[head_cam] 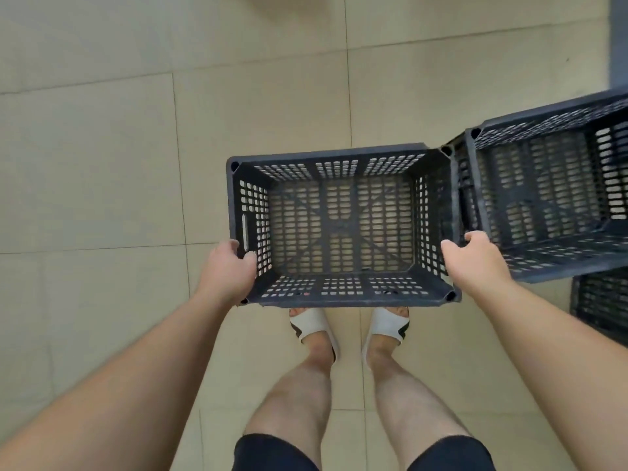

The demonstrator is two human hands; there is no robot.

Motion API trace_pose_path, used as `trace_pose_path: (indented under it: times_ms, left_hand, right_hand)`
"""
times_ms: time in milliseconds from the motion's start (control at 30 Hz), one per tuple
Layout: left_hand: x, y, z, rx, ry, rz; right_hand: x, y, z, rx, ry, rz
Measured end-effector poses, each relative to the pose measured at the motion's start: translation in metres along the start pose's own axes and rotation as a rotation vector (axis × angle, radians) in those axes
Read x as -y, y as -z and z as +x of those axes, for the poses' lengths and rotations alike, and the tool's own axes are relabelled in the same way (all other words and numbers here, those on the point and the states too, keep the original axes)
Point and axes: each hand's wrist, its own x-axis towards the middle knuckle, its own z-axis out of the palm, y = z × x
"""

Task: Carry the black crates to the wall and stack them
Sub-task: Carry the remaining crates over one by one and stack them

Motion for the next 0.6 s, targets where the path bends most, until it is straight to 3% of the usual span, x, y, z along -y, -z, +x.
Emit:
trace_pose_path:
  times_ms: [300, 600]
  left_hand:
    - [0.017, -0.029, 0.093, -0.134, 0.081, -0.034]
    - [0.024, -0.055, 0.149, 0.001, 0.250, -0.487]
  right_hand:
    - [0.009, -0.051, 0.079, -0.144, 0.000, 0.030]
    - [0.003, -0.070, 0.134, -0.140, 0.008, 0.138]
